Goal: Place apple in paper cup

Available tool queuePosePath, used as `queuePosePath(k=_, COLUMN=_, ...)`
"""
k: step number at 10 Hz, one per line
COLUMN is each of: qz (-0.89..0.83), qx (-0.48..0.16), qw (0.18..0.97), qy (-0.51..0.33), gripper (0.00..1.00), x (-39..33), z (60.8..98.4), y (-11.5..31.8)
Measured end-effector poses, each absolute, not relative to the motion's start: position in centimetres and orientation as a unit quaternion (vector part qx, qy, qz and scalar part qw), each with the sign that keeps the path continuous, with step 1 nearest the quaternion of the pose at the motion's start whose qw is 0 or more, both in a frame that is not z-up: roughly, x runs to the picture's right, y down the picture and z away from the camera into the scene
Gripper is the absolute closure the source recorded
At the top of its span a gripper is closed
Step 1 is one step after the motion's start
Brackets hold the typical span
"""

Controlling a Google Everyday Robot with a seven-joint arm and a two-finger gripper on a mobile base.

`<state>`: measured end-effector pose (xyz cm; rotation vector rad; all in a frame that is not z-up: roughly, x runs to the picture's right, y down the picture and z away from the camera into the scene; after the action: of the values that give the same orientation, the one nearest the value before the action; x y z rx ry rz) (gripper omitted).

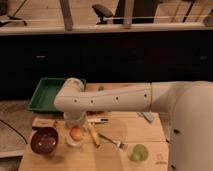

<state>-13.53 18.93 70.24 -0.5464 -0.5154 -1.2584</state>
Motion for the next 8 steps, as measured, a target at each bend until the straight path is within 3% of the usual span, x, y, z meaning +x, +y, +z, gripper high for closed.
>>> queuePosePath(k=8, qz=-0.561, qx=-0.247, qw=0.748, qy=-0.253, gripper=0.97, x=-13.89, z=70.6, y=19.17)
